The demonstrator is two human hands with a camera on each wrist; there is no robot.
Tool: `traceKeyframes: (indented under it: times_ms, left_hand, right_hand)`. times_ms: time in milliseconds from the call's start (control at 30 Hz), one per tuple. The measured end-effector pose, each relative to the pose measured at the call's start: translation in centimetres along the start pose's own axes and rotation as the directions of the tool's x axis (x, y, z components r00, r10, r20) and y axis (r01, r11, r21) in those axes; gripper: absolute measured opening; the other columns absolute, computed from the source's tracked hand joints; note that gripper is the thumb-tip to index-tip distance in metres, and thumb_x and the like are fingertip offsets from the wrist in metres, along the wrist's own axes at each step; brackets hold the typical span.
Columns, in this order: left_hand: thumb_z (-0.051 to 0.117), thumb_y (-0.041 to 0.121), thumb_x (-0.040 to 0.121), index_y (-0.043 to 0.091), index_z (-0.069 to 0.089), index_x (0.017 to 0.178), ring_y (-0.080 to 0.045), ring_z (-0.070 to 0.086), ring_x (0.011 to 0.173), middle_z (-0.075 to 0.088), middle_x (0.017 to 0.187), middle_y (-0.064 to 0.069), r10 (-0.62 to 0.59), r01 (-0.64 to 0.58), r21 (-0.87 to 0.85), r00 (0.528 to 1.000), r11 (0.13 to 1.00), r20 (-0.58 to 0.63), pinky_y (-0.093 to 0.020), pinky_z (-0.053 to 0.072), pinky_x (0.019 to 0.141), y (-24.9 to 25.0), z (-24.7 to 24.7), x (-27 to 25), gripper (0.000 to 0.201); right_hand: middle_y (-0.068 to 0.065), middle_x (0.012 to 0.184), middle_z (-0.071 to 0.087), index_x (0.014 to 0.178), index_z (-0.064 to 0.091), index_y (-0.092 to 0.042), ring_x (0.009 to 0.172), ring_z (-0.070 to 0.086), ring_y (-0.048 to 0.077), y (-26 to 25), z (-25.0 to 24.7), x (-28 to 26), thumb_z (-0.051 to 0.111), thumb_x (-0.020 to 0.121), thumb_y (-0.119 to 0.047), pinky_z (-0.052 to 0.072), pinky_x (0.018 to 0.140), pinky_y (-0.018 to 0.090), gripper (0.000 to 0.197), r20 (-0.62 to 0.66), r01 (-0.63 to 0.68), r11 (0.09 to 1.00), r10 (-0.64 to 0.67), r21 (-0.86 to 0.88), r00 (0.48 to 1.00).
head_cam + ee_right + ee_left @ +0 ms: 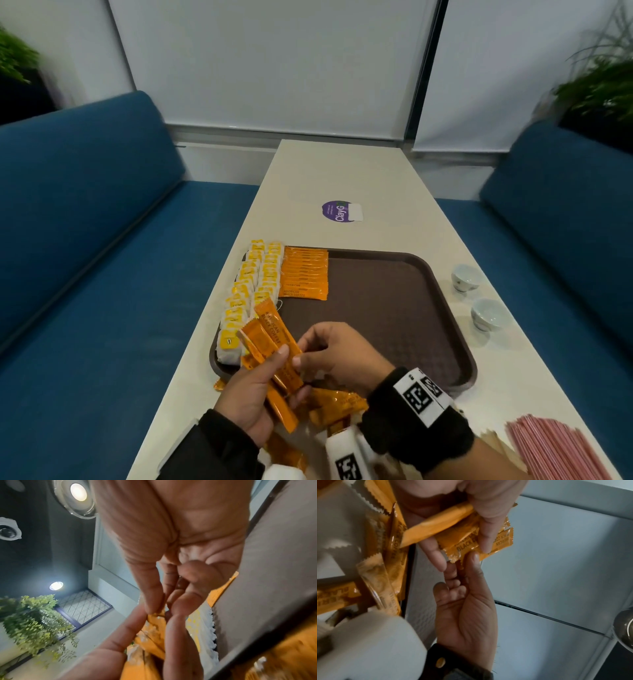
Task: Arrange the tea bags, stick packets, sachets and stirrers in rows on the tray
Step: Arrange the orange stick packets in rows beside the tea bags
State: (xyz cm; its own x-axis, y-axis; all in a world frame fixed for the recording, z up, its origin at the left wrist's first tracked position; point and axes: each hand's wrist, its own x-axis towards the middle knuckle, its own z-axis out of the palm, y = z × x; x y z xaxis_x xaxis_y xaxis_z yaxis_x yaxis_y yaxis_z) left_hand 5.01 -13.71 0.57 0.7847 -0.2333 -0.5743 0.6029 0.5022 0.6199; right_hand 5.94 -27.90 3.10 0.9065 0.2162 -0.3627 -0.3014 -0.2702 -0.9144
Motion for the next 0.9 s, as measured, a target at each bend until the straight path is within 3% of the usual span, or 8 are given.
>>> traceKeyframes:
  times_ms: [67, 100, 167, 233, 333, 467, 700, 900]
  left_hand:
    - [0.060, 0.016, 0.086, 0.007, 0.063, 0.105, -0.030, 0.064, 0.078, 0.069, 0.087, -0.019, -0.014, 0.014, 0.004, 1.000, 1.000, -0.013, -0.032, 0.056, 0.048, -0.2, -0.2, -0.1, 0.021]
    - [0.061, 0.017, 0.086, 0.007, 0.063, 0.104, -0.029, 0.064, 0.076, 0.069, 0.087, -0.018, -0.020, 0.021, 0.005, 0.999, 1.000, -0.025, -0.031, 0.055, 0.046, -0.3, -0.3, -0.1, 0.021]
    - [0.062, 0.021, 0.085, 0.007, 0.064, 0.098, -0.026, 0.063, 0.071, 0.068, 0.082, -0.015, -0.027, 0.028, 0.011, 0.998, 1.000, -0.062, -0.029, 0.052, 0.042, -0.4, -0.7, -0.1, 0.019]
    - [0.061, 0.025, 0.086, 0.008, 0.064, 0.090, -0.019, 0.058, 0.060, 0.064, 0.071, -0.010, -0.020, 0.023, 0.021, 0.995, 1.000, -0.101, -0.023, 0.046, 0.036, -0.4, -1.0, -0.1, 0.017]
    - [0.060, 0.029, 0.086, 0.011, 0.064, 0.093, -0.015, 0.046, 0.055, 0.056, 0.071, -0.006, -0.013, 0.018, 0.036, 0.990, 0.999, -0.140, -0.017, 0.037, 0.029, -0.2, -1.5, 0.0, 0.020]
    - [0.061, 0.030, 0.085, 0.010, 0.064, 0.096, -0.016, 0.043, 0.057, 0.054, 0.070, -0.006, -0.020, 0.025, 0.035, 0.990, 0.999, -0.142, -0.018, 0.033, 0.028, 0.1, -1.9, 0.4, 0.024]
    - [0.061, 0.031, 0.083, 0.010, 0.065, 0.098, -0.017, 0.043, 0.058, 0.056, 0.072, -0.007, -0.027, 0.030, 0.020, 0.991, 0.999, -0.131, -0.017, 0.034, 0.030, 0.5, -2.4, 1.2, 0.027]
    - [0.059, 0.030, 0.084, 0.009, 0.065, 0.098, -0.017, 0.046, 0.054, 0.057, 0.068, -0.007, -0.011, 0.013, 0.008, 0.992, 1.000, -0.128, -0.017, 0.035, 0.031, 0.9, -2.4, 1.5, 0.026]
  right_hand:
    - [0.003, 0.077, 0.065, 0.084, 0.061, -0.015, 0.065, 0.062, 0.010, 0.3, 0.1, -0.4, 0.069, 0.084, -0.012, 0.049, 0.069, 0.033, 0.009, -0.029, -0.012, 0.999, 0.013, 0.037, 0.999]
    - [0.001, 0.076, 0.065, 0.086, 0.062, -0.015, 0.065, 0.062, 0.010, 0.5, 0.2, -0.6, 0.068, 0.085, -0.013, 0.048, 0.069, 0.032, 0.007, -0.041, -0.010, 0.999, 0.012, 0.041, 0.999]
    - [-0.002, 0.071, 0.064, 0.089, 0.062, -0.014, 0.058, 0.061, 0.004, 0.5, 0.1, -0.8, 0.064, 0.088, -0.012, 0.047, 0.056, 0.019, 0.003, -0.081, -0.001, 0.999, 0.004, 0.039, 0.997]
    - [-0.003, 0.069, 0.061, 0.090, 0.061, -0.013, 0.053, 0.057, 0.001, 0.2, -0.4, -0.7, 0.061, 0.090, -0.012, 0.039, 0.044, 0.015, 0.001, -0.148, 0.009, 0.999, -0.003, 0.040, 0.989]
    - [0.000, 0.071, 0.059, 0.092, 0.060, -0.009, 0.050, 0.055, 0.002, -0.3, -2.3, 0.6, 0.059, 0.091, -0.008, 0.035, 0.042, 0.016, 0.002, -0.271, 0.001, 0.999, 0.013, 0.048, 0.962]
    - [0.005, 0.063, 0.059, 0.089, 0.062, -0.008, 0.045, 0.050, 0.007, -0.2, -5.7, 4.4, 0.063, 0.089, -0.008, 0.033, 0.039, 0.018, 0.001, -0.362, -0.104, 0.995, 0.094, -0.009, 0.928]
    - [0.005, 0.071, 0.061, 0.086, 0.061, -0.010, 0.055, 0.055, 0.010, 0.2, -7.7, 9.7, 0.064, 0.087, -0.005, 0.035, 0.041, 0.018, 0.006, -0.283, -0.326, 0.942, 0.293, -0.079, 0.913]
    - [0.005, 0.083, 0.058, 0.097, 0.057, -0.010, 0.071, 0.050, 0.013, -1.2, -7.1, 12.4, 0.059, 0.092, -0.015, 0.037, 0.058, 0.022, 0.006, -0.191, -0.419, 0.870, 0.379, -0.260, 0.905]
